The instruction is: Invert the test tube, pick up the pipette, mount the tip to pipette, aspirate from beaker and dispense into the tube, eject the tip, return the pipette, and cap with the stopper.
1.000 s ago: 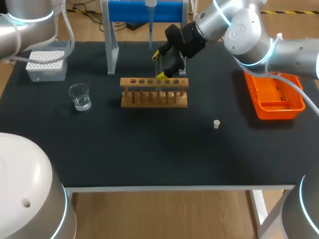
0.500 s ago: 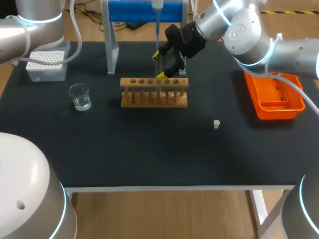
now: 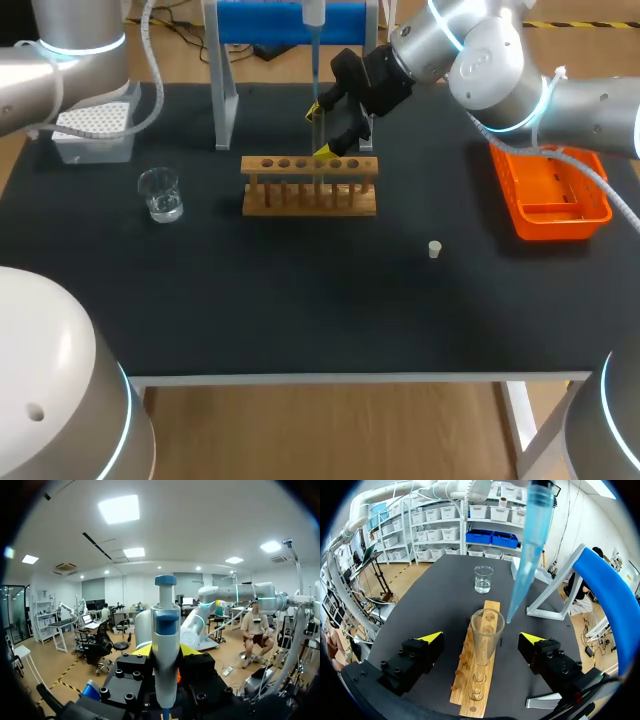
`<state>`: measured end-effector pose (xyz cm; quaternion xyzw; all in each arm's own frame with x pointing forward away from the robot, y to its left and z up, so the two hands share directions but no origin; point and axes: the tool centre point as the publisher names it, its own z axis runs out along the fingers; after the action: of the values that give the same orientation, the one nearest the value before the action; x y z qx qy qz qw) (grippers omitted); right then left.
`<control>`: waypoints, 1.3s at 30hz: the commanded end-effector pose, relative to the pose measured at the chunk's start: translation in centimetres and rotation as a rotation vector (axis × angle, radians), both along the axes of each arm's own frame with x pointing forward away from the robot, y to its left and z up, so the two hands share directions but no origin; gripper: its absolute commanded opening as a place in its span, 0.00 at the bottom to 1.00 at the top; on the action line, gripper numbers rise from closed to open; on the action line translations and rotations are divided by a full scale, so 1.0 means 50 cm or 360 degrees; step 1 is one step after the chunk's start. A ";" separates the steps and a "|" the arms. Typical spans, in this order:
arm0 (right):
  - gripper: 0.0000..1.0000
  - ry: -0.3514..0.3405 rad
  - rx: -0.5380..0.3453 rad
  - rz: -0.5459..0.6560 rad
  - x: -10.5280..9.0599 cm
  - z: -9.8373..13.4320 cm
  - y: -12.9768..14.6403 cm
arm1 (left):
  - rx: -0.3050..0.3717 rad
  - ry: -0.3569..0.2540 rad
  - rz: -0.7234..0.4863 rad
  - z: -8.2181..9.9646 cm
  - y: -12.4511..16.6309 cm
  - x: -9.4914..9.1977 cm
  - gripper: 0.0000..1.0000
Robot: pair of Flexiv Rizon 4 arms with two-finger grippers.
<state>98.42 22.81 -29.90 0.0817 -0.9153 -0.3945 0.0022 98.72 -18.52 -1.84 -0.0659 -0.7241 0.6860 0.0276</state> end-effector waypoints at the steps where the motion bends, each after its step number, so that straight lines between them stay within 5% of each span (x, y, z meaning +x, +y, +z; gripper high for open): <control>1: 1.00 -0.0001 -0.0003 -0.0001 -0.001 0.002 -0.001 | 0.0001 0.0005 -0.0005 -0.003 0.002 0.001 0.00; 39: 1.00 -0.0089 0.0010 -0.0001 -0.010 0.008 -0.025 | 0.0004 0.0006 0.0001 -0.006 0.001 -0.001 0.00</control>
<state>98.52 22.00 -29.63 0.0922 -0.9143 -0.3939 -0.0186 98.69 -18.47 -2.14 -0.0639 -0.7251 0.6851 0.0292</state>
